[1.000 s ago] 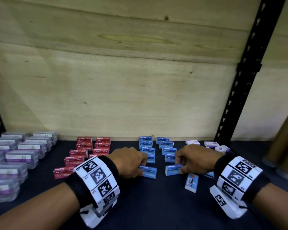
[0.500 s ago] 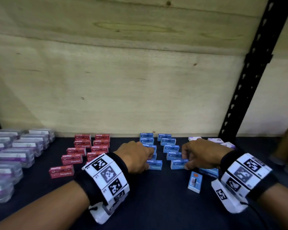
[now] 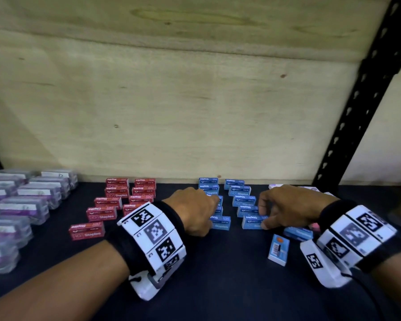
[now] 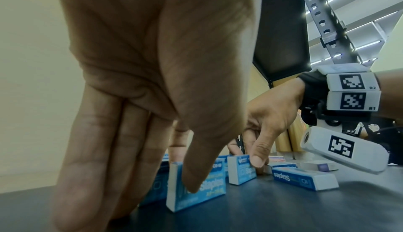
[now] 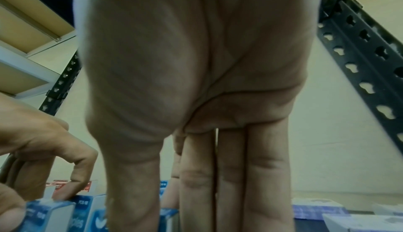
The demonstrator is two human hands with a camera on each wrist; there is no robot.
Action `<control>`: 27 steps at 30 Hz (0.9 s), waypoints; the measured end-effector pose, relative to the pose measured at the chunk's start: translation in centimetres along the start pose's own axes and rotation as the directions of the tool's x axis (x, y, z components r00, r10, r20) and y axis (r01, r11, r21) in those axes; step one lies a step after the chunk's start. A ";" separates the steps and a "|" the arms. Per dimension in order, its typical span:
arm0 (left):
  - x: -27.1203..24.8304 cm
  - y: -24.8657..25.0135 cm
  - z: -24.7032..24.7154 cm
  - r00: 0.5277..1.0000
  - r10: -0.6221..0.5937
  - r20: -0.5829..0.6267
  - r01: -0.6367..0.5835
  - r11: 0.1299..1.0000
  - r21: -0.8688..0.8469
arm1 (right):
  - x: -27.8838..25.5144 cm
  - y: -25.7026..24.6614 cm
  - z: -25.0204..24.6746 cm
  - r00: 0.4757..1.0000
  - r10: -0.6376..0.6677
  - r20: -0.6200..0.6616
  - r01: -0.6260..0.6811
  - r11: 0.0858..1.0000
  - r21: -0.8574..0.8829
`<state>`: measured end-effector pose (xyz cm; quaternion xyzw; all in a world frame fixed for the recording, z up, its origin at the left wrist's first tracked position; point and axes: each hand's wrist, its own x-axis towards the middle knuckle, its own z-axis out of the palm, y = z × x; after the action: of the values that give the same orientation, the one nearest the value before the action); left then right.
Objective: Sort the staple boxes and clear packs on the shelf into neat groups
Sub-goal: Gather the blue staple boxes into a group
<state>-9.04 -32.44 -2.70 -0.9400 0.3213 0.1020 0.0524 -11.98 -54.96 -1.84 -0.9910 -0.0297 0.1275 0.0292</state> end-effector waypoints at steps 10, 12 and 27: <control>-0.9 0.1 -0.5 0.999 -0.023 0.039 0.024 1.000 -0.012 | -0.2 0.0 -0.4 0.998 0.029 0.063 -0.034 0.996 0.078; -1.2 0.1 -0.5 0.998 -0.033 0.045 0.034 0.999 -0.029 | -0.6 0.1 -0.5 0.997 0.028 0.075 -0.036 0.995 0.096; -4.4 2.0 -1.1 0.998 -0.037 0.053 0.041 0.997 -0.070 | -2.8 7.1 -0.3 0.992 0.125 -0.032 -0.087 0.828 0.555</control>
<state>-13.49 -31.55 -0.70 -0.9444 0.2977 0.1364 0.0292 -14.30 -62.21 -1.32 -0.9442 0.0643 0.0989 0.3075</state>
